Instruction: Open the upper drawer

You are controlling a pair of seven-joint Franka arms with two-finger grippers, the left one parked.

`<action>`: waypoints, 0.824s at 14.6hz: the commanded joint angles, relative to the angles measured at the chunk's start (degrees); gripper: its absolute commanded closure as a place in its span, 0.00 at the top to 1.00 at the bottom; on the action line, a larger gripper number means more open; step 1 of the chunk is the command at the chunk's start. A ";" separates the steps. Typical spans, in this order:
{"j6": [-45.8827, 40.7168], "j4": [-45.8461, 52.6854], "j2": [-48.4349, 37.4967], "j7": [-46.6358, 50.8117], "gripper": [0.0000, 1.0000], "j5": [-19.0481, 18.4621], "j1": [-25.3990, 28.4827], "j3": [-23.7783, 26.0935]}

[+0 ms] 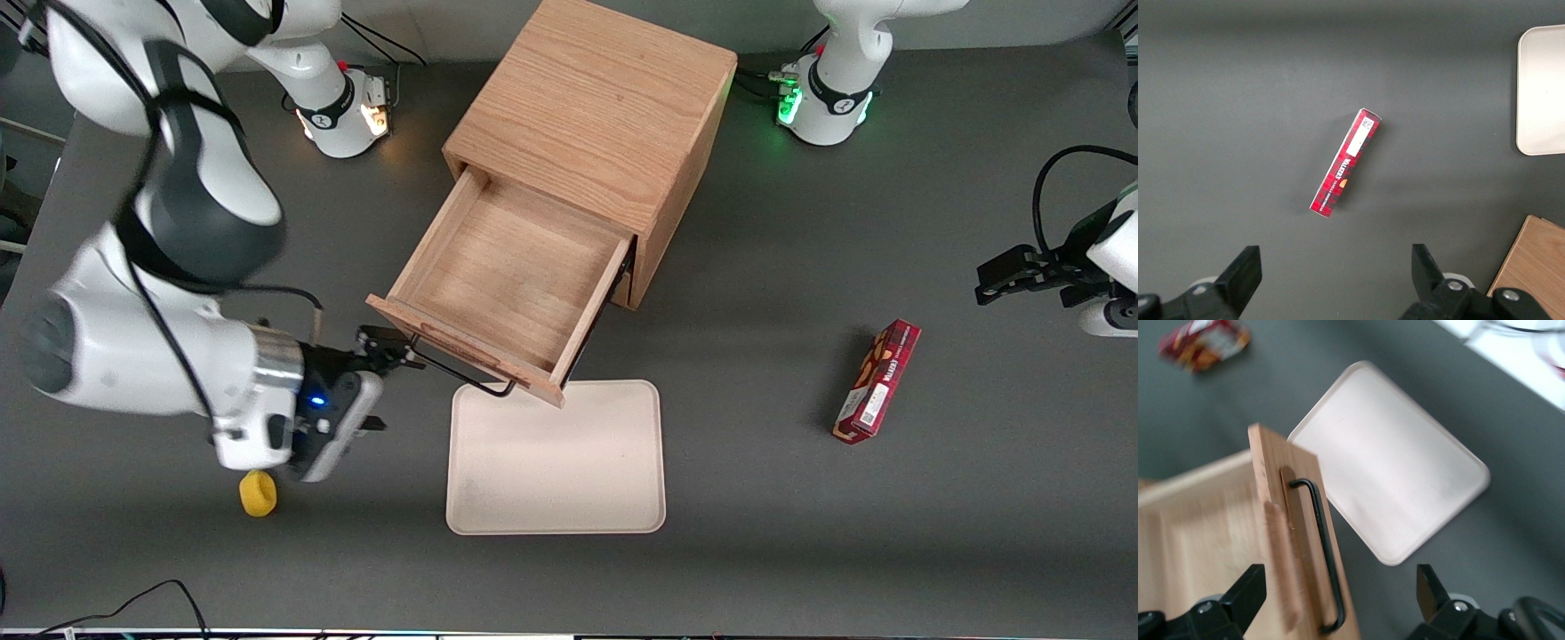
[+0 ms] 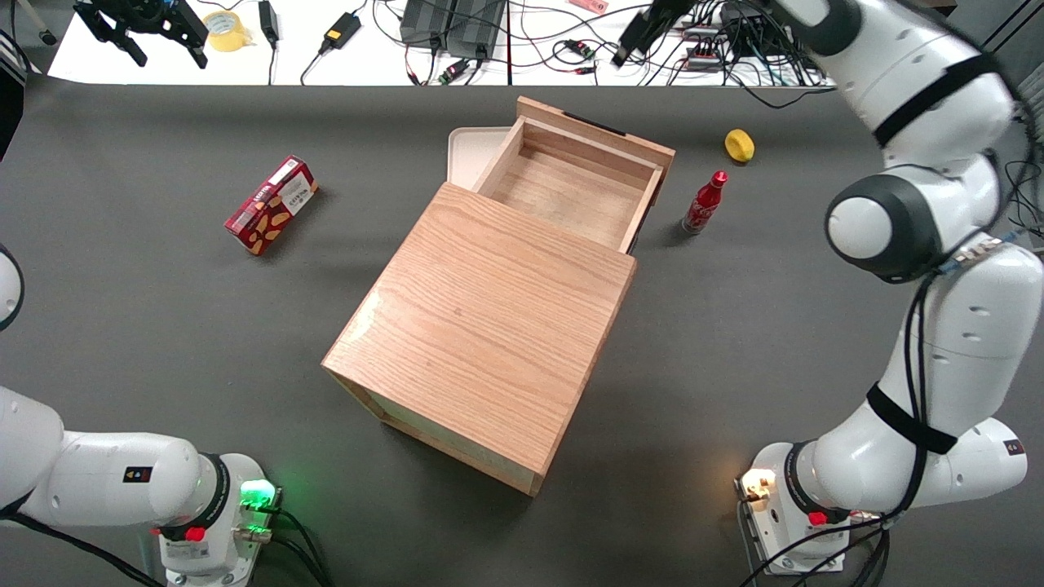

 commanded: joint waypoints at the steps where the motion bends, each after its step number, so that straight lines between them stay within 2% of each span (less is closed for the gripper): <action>1: -3.66 -2.38 -5.68 10.55 1.00 -0.65 0.11 -2.75; 4: -9.23 -7.09 -12.16 13.96 1.00 -1.53 -0.86 -8.54; 6: -11.32 -15.34 -19.10 19.15 1.00 -2.31 -2.00 -10.91; 9: -11.51 -32.56 -31.40 20.31 1.00 -6.09 -2.35 -12.95; 11: -10.64 -39.79 -36.51 20.75 1.00 -8.82 -2.27 -14.70; 12: -10.46 -42.08 -38.10 21.71 1.00 -8.91 -2.35 -14.88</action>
